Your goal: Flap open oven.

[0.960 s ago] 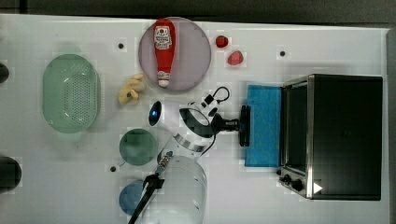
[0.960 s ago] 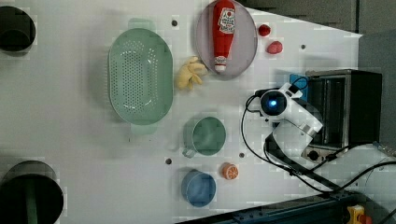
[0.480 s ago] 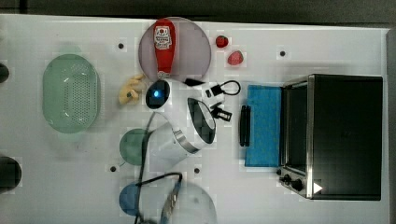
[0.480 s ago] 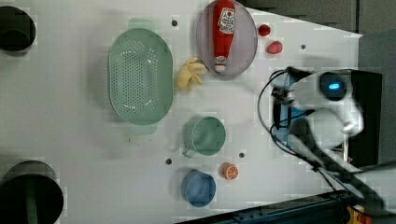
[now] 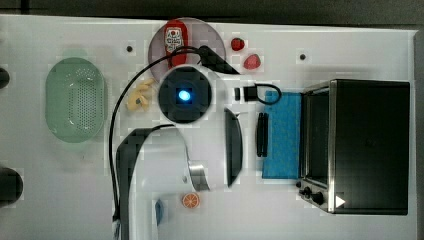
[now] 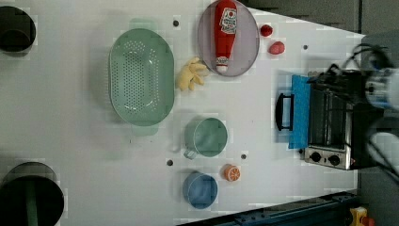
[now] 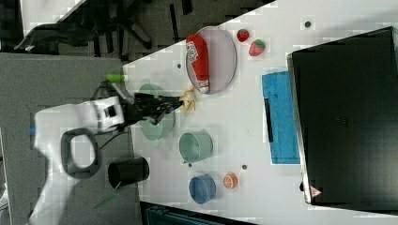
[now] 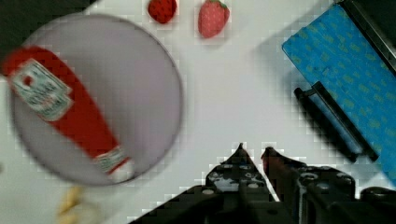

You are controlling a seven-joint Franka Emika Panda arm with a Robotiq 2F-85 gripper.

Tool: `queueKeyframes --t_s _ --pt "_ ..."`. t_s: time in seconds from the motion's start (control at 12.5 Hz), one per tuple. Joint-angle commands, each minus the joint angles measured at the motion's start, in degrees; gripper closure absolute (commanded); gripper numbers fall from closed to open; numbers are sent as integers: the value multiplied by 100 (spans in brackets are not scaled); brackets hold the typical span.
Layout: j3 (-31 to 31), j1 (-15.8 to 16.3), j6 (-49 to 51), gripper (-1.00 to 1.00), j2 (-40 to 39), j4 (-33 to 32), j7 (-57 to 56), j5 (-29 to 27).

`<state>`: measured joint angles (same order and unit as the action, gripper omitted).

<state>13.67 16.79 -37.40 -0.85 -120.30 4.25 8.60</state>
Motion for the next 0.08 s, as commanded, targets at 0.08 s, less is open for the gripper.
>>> queueKeyframes --t_s 0.08 --pt "103 -82 262 65 313 -40 299 -568"
